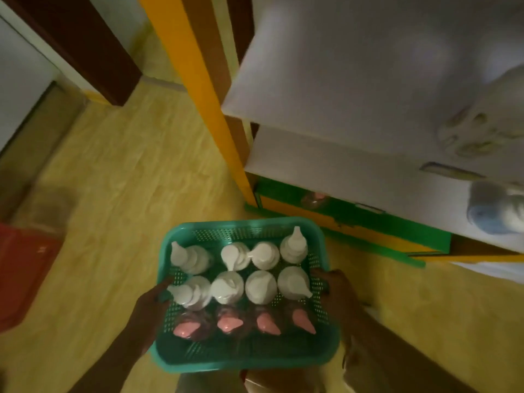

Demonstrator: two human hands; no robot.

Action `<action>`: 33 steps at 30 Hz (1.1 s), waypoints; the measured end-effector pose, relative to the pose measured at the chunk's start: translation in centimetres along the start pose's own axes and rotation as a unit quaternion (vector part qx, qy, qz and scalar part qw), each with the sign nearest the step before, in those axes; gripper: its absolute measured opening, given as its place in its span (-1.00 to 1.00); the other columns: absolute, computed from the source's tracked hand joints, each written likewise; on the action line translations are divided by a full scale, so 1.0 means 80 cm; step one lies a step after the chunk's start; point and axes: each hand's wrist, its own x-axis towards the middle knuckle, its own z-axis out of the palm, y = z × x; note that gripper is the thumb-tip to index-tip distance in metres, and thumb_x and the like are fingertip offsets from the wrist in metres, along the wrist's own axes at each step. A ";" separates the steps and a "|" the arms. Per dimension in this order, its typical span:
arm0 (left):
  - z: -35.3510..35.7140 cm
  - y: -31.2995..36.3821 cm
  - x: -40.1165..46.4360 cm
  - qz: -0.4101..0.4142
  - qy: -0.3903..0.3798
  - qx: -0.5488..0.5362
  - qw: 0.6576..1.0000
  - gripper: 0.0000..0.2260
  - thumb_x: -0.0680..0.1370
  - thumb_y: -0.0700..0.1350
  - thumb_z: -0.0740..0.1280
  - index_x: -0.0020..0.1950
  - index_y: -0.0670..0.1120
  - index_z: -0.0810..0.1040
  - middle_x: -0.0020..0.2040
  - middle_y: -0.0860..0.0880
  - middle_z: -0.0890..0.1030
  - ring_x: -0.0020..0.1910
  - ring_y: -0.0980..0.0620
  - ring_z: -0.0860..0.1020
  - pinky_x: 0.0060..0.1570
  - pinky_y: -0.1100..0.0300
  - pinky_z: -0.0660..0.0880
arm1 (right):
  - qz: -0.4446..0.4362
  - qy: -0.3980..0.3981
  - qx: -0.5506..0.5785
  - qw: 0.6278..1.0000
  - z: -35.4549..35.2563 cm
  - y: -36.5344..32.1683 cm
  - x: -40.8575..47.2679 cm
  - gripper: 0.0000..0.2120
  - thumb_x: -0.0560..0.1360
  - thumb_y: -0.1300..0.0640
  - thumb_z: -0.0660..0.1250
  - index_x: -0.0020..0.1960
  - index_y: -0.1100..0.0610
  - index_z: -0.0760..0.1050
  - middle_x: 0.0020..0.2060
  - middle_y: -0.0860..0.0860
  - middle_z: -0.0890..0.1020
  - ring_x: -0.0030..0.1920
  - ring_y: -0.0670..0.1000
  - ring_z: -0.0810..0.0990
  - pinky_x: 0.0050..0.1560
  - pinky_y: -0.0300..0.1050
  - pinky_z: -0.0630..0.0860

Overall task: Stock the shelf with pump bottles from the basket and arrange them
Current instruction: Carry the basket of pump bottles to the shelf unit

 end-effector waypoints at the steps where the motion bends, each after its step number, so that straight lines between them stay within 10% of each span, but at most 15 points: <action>1: 0.017 -0.004 -0.004 0.004 0.001 0.003 1.000 -0.59 0.56 -0.41 0.18 0.35 -0.10 0.44 0.16 -0.17 0.59 -0.10 0.01 0.66 -0.23 0.19 0.61 | 0.001 0.008 -0.006 1.000 -0.004 0.022 0.001 -0.63 0.50 0.30 0.27 0.28 0.11 0.48 0.05 0.21 0.60 0.01 0.19 0.59 0.05 -0.01 0.54; 8: 0.109 -0.043 0.077 0.018 0.026 0.033 0.999 -0.65 0.58 -0.33 0.18 0.16 0.06 0.56 0.18 -0.19 0.60 -0.22 -0.15 0.63 -0.33 -0.03 0.59 | 0.079 0.016 -0.039 0.996 0.042 0.133 0.045 -0.70 0.55 0.22 0.22 0.26 0.09 0.47 0.07 0.17 0.58 0.04 0.15 0.58 0.12 0.03 0.54; 12: 0.137 -0.080 0.165 0.010 0.009 0.050 0.999 -0.68 0.59 -0.27 0.21 0.28 0.01 0.50 0.23 -0.14 0.53 -0.01 -0.29 0.56 0.09 -0.25 0.48 | 0.053 0.034 -0.020 0.998 0.097 0.179 0.107 -0.68 0.52 0.29 0.26 0.27 0.18 0.48 0.06 0.22 0.60 0.04 0.20 0.58 0.08 0.05 0.53; 18: 0.191 -0.120 0.289 0.051 -0.029 -0.008 0.998 -0.85 0.59 -0.17 0.25 0.12 -0.05 0.56 0.06 -0.13 0.62 -0.03 -0.09 0.62 -0.14 0.15 0.54 | 0.128 0.063 0.011 0.990 0.170 0.245 0.211 -0.85 0.59 0.15 0.17 0.06 0.11 0.50 -0.07 0.13 0.61 -0.14 0.08 0.60 -0.05 -0.01 0.59; 33: 0.241 -0.155 0.403 0.116 -0.161 0.053 0.979 -0.75 0.61 -0.19 0.18 0.19 0.07 0.50 0.05 -0.05 0.66 -0.03 -0.07 0.67 -0.05 -0.06 0.63 | 0.070 0.135 -0.019 0.988 0.221 0.333 0.289 -0.63 0.53 0.33 0.23 0.32 0.18 0.44 0.19 0.23 0.57 0.05 0.19 0.57 0.03 -0.05 0.44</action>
